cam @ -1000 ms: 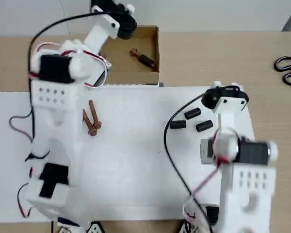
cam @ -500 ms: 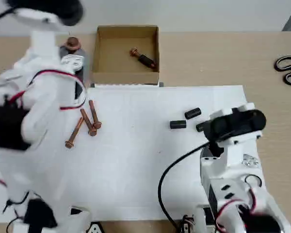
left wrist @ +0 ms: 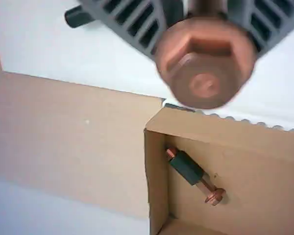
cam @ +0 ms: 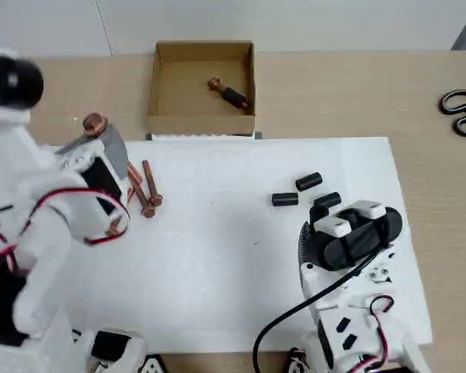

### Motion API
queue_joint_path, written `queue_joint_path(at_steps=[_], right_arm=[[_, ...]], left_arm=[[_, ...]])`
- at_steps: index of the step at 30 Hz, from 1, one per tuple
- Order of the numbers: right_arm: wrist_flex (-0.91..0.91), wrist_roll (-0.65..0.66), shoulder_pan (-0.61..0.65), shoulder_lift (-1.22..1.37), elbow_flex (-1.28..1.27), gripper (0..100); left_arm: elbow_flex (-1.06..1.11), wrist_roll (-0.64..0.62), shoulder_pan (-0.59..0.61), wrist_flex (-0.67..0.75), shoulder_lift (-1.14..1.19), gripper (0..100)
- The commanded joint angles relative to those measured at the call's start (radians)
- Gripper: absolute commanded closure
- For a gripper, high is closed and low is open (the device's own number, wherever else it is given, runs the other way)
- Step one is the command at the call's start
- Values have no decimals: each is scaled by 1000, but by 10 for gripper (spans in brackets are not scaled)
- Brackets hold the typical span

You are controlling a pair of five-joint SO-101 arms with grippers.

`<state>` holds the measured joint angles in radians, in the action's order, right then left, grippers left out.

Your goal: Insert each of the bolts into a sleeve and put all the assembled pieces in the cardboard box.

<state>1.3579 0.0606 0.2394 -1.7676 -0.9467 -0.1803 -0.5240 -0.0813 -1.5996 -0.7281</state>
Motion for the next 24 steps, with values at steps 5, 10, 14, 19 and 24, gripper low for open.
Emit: queue_joint_path(at_steps=[5,10,14,19,24], right_arm=[[-35,-12,47,-44,-41,996],[-44,-12,219,-45,-100,996],[-122,-12,305,-47,-173,996],[-185,-11,420,-47,-229,996],[-191,-5,478,-47,-259,996]], left_arm=[[504,-49,-3,322,-318,994],[796,-18,-58,410,-520,994],[951,14,-186,468,-686,994],[1053,14,-252,485,-824,994],[1066,14,-256,446,-879,994]])
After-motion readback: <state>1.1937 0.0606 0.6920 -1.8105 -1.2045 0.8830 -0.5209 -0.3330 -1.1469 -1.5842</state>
